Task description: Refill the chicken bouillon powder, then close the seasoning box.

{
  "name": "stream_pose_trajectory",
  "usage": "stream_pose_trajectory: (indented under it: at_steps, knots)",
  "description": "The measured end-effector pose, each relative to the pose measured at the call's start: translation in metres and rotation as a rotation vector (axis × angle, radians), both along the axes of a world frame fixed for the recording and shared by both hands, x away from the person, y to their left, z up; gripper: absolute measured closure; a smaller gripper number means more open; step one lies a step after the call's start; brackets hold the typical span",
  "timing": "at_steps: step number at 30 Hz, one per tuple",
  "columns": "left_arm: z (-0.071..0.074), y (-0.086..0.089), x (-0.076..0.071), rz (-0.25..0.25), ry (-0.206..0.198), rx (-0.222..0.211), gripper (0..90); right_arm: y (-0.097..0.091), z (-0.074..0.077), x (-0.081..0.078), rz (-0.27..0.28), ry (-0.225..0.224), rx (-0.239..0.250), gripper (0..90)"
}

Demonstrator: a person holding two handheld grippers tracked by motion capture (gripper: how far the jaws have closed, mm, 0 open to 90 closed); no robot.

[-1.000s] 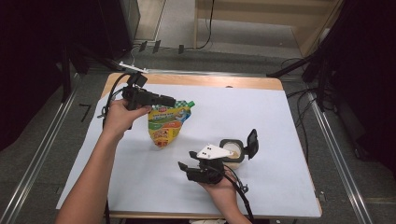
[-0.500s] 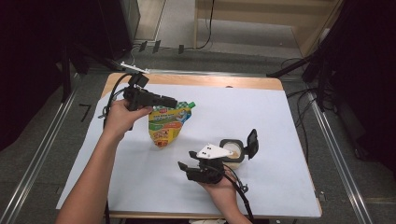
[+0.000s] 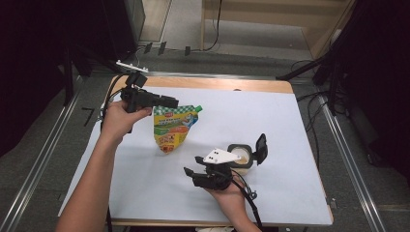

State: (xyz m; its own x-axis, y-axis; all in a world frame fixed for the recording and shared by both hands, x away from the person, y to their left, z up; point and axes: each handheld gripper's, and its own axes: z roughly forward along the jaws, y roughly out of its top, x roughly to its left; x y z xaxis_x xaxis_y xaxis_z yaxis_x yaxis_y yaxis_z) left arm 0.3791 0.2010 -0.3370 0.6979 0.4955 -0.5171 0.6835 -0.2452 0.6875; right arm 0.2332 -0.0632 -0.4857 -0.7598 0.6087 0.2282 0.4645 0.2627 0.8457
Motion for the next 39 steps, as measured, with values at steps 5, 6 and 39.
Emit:
stream_pose_trajectory:
  at_steps: [5,6,39]
  knots:
    - [0.003,0.008,-0.001,0.026,-0.01,-0.001,63.0,0.0,0.001,0.0,0.006,0.004,-0.001,45.8]
    - [0.004,0.01,-0.001,0.03,-0.011,0.0,62.8,-0.001,0.002,0.0,0.007,0.004,-0.001,45.9]
    - [-0.021,0.062,0.006,0.17,0.014,0.024,43.8,0.0,0.015,0.002,0.077,0.043,-0.032,50.9]
